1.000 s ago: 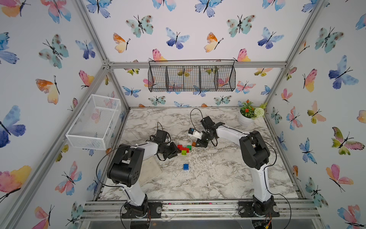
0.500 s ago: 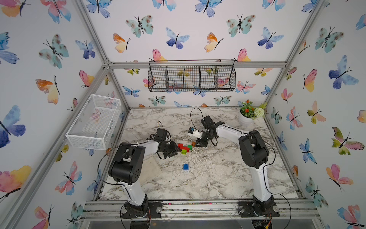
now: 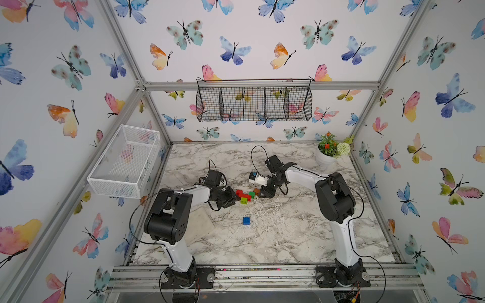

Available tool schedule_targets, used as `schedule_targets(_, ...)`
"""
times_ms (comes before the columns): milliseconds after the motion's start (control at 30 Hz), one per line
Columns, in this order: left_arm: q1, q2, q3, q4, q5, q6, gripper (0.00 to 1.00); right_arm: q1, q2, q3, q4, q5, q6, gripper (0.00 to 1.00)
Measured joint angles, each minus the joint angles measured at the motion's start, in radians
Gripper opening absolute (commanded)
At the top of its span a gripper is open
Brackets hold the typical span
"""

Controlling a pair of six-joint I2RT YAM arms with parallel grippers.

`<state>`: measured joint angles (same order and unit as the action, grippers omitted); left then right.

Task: Assemble the letter v with lego
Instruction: Assemble the lego brick with the lego brick.

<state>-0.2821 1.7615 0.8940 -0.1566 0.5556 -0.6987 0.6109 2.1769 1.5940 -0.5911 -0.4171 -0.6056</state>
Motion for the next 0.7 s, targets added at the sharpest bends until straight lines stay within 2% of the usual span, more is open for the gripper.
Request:
schedule_targets(67, 0.000, 0.000, 0.000, 0.001, 0.000, 0.000, 0.40, 0.000, 0.000, -0.001, -0.008, -0.002, -0.016, 0.57)
schedule_targets(300, 0.000, -0.002, -0.003, 0.004, 0.000, 0.003, 0.40, 0.002, -0.027, -0.054, 0.018, -0.015, -0.058, 0.70)
schedule_targets(400, 0.000, -0.002, -0.003, 0.004, 0.000, 0.003, 0.40, 0.001, -0.035, -0.068, 0.045, -0.023, -0.063, 0.81)
schedule_targets(700, 0.000, -0.002, -0.003, 0.003, 0.002, 0.007, 0.40, 0.011, -0.058, -0.100, 0.156, -0.042, -0.062, 0.82)
